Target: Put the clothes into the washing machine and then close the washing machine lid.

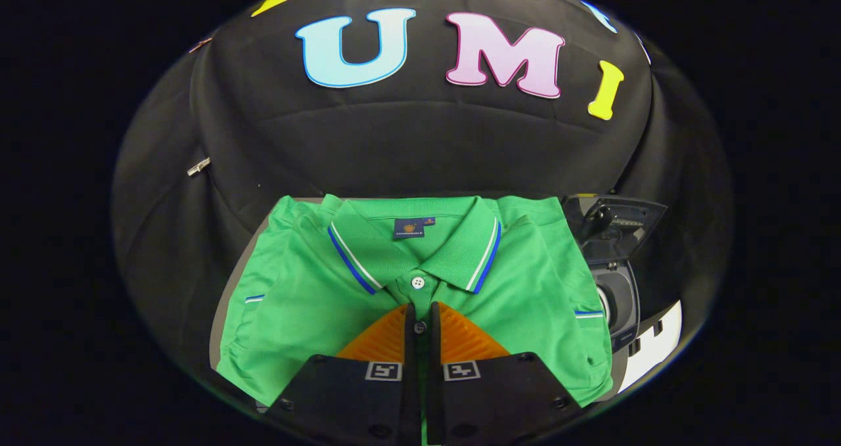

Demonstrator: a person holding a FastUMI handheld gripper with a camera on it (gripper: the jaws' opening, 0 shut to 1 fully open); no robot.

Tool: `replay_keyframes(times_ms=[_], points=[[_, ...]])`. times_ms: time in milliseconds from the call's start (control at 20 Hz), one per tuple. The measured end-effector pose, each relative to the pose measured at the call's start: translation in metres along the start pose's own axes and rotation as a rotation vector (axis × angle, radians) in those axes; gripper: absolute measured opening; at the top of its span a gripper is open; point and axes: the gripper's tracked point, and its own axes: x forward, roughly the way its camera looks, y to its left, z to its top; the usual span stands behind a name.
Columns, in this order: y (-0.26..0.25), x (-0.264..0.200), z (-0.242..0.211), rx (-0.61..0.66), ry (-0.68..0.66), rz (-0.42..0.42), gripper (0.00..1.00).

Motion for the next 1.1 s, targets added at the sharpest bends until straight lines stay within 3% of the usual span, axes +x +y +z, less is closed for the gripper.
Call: replay_keyframes(times_ms=[550,1100], points=[[-0.022,-0.033,0.045,-0.033,-0.155,-0.056,0.08],[-0.13,-0.05,0.085,-0.031,-0.24,-0.181,0.08]])
